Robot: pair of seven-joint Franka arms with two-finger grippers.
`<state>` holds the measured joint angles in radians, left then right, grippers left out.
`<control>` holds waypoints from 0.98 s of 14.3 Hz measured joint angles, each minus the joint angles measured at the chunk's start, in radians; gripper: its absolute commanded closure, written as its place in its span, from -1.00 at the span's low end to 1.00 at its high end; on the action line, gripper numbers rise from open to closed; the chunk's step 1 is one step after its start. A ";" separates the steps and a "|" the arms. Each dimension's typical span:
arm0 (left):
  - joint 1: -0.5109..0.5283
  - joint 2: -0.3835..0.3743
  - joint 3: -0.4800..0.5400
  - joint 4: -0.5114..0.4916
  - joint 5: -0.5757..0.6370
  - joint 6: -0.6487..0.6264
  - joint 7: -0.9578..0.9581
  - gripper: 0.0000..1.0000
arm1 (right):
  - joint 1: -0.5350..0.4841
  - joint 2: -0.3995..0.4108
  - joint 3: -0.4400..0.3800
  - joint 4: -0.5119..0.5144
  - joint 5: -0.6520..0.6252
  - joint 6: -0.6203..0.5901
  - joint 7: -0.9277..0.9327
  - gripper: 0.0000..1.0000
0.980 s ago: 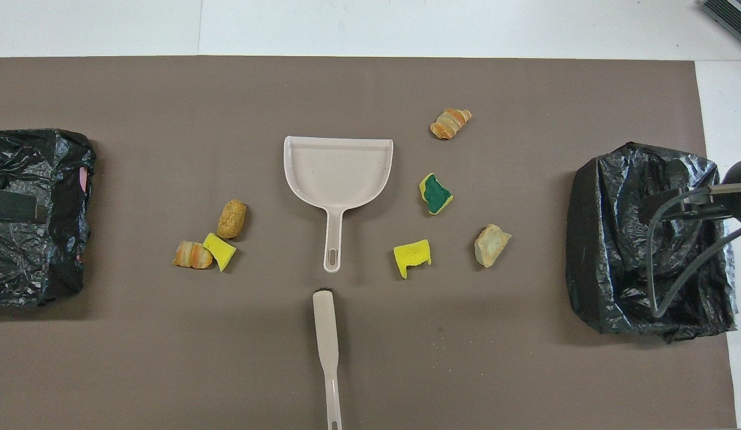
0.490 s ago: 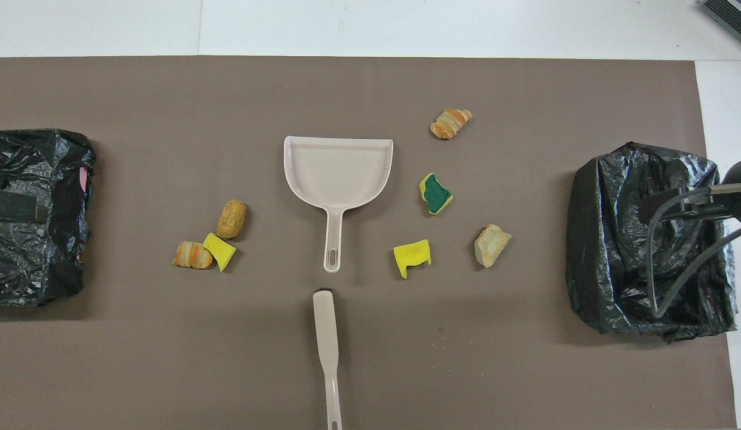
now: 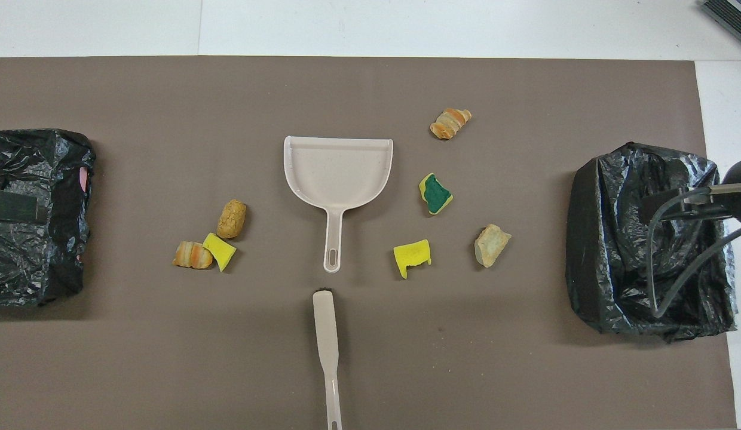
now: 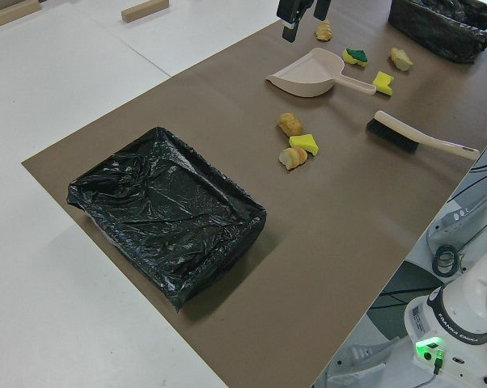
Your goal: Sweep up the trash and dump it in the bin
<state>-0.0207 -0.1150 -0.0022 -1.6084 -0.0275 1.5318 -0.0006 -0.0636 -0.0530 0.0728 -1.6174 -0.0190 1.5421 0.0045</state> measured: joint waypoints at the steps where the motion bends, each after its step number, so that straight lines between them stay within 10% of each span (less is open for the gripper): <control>1: 0.000 0.000 0.000 -0.002 0.000 0.000 0.000 -1.00 | 0.000 0.000 -0.002 0.000 0.000 0.000 0.000 -1.00; 14: -0.191 -0.117 -0.016 -0.306 -0.002 0.108 -0.123 -1.00 | 0.005 0.000 0.002 0.000 -0.002 0.003 0.000 -1.00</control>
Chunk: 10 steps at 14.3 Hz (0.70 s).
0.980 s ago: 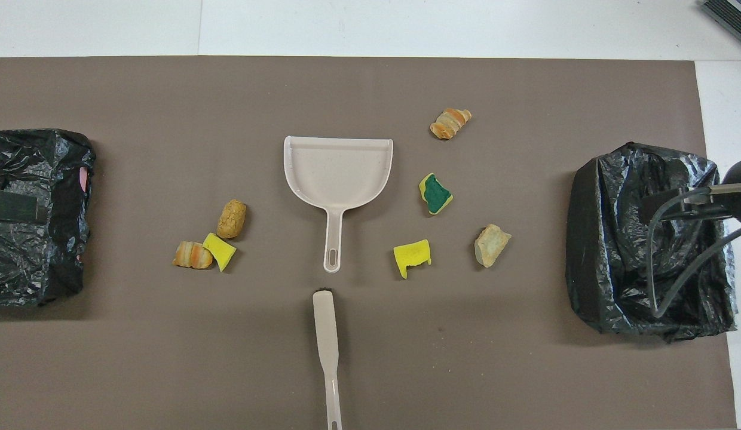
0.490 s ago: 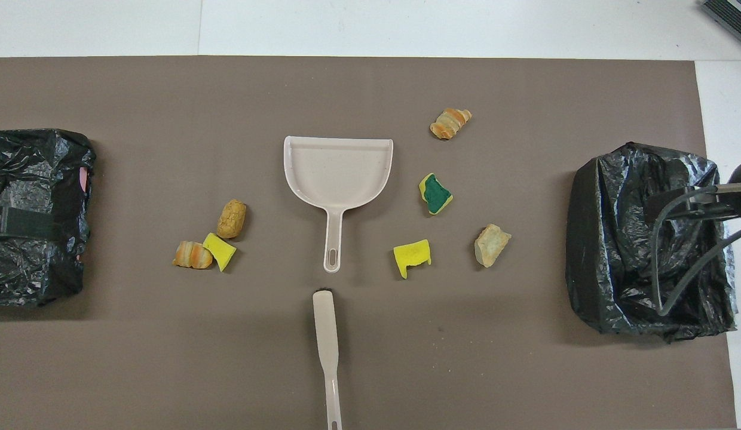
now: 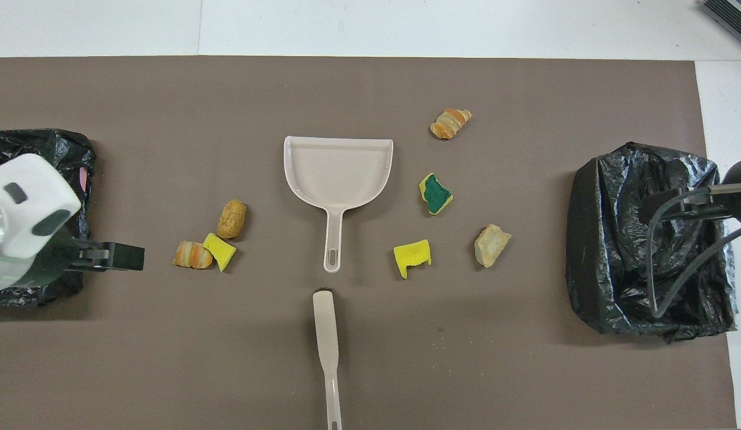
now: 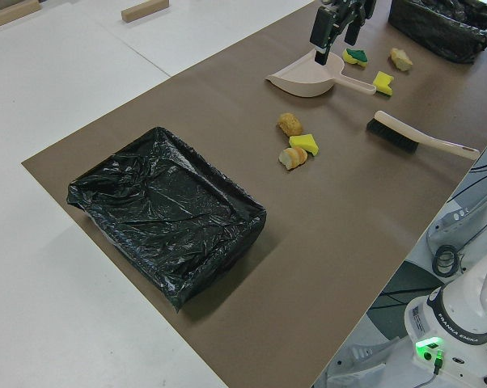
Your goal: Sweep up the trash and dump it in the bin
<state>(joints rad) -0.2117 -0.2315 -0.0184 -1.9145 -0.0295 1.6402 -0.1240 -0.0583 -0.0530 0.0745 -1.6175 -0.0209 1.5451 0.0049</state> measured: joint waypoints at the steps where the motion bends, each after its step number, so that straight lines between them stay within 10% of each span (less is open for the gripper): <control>1: -0.036 -0.002 -0.001 -0.025 0.000 0.015 -0.035 -1.00 | 0.001 0.000 0.003 0.000 0.001 0.003 0.002 -1.00; 10: -0.439 -0.111 -0.007 -0.330 -0.010 0.200 -0.500 -1.00 | 0.103 0.092 0.021 -0.012 0.048 0.045 0.063 -1.00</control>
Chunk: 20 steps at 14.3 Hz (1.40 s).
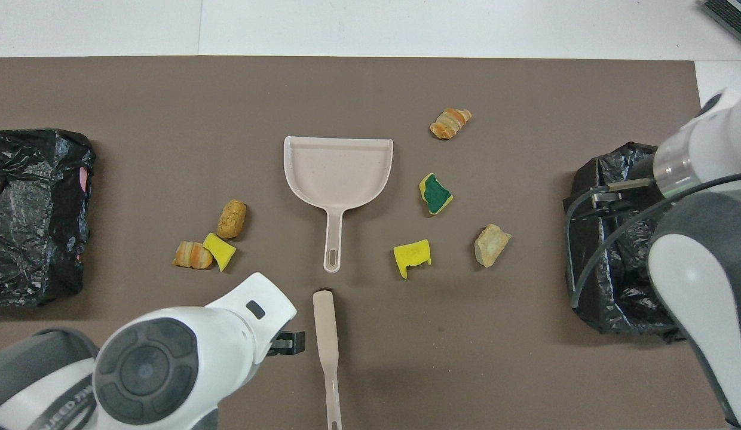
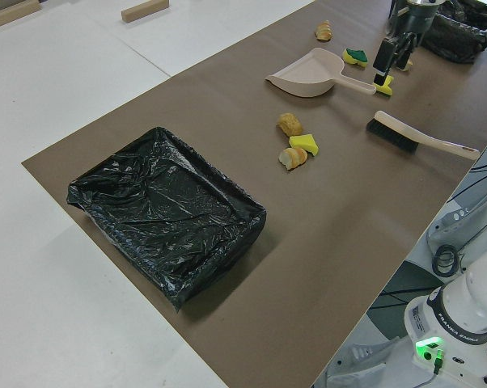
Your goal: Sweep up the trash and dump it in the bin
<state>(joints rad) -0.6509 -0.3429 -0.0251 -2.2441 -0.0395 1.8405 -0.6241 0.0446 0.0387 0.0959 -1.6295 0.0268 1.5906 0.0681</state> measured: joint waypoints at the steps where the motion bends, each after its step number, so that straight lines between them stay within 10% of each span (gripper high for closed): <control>1: -0.032 -0.006 0.000 -0.029 -0.002 0.031 -0.051 -1.00 | 0.004 0.016 0.000 -0.001 0.011 0.016 0.001 -1.00; 8: -0.273 0.051 0.001 -0.263 -0.005 0.317 -0.284 -1.00 | 0.119 0.125 0.001 -0.007 0.056 0.167 0.117 -1.00; 16: -0.339 0.139 0.002 -0.291 -0.005 0.425 -0.345 -1.00 | 0.245 0.207 0.001 -0.009 0.056 0.311 0.275 -1.00; 20: -0.340 0.139 0.002 -0.293 -0.005 0.425 -0.339 0.35 | 0.245 0.208 -0.002 -0.009 0.056 0.311 0.275 -1.00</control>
<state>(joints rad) -0.9905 -0.2043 -0.0227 -2.5374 -0.0447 2.2650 -0.9630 0.2898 0.2462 0.0940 -1.6386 0.0828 1.9020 0.3435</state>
